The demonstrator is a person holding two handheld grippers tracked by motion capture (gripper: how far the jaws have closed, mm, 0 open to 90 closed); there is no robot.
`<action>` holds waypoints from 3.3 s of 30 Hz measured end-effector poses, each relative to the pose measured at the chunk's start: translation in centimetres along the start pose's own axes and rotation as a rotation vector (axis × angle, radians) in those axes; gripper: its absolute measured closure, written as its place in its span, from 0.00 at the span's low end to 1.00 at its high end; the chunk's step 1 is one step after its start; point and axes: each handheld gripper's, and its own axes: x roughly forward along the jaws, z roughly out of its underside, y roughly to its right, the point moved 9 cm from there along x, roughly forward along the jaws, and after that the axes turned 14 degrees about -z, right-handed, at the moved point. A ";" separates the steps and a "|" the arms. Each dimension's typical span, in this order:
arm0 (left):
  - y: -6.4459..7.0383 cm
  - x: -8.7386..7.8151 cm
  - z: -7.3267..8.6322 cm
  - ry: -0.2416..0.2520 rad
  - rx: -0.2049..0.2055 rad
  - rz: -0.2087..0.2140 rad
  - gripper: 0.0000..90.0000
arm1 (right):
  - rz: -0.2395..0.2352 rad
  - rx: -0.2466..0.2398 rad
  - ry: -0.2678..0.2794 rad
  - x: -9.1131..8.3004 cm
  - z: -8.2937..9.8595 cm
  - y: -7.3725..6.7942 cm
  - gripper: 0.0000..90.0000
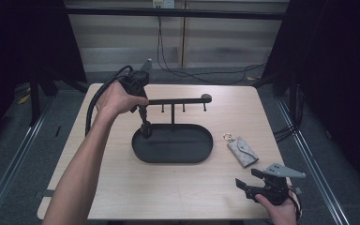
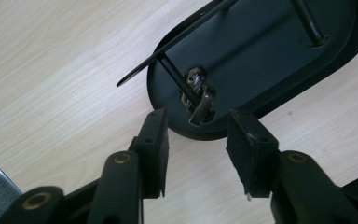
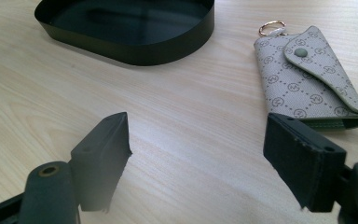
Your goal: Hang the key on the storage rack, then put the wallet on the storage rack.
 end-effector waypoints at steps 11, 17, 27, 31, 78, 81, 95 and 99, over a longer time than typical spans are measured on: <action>-0.7 0.7 2.2 0.040 -0.026 0.048 0.47 | 0.001 0.016 0.000 0.2 -0.1 0.1 0.25; -1.2 1.1 4.1 0.064 -0.041 0.083 0.39 | 0.011 0.014 -0.002 0.2 0.0 0.2 0.25; -1.4 2.3 6.1 0.211 -0.069 0.129 0.37 | 0.013 0.014 -0.009 0.2 0.0 0.1 0.25; -1.4 3.2 6.9 0.261 -0.076 0.160 0.35 | 0.015 0.015 -0.009 0.3 0.0 0.2 0.25; 2.7 11.7 20.5 0.587 -0.195 0.254 0.28 | 0.032 0.104 -0.080 1.2 -3.0 2.9 0.27; 3.5 11.8 21.8 0.606 -0.195 0.268 0.28 | 0.018 0.132 -0.125 1.3 -3.4 3.1 0.24; 5.3 11.4 23.7 0.675 -0.190 0.251 0.26 | 0.048 0.194 -0.281 2.2 -5.6 6.4 0.25; 5.6 11.9 23.5 0.643 -0.183 0.237 0.26 | 0.068 0.187 -0.340 2.5 -6.1 7.7 0.20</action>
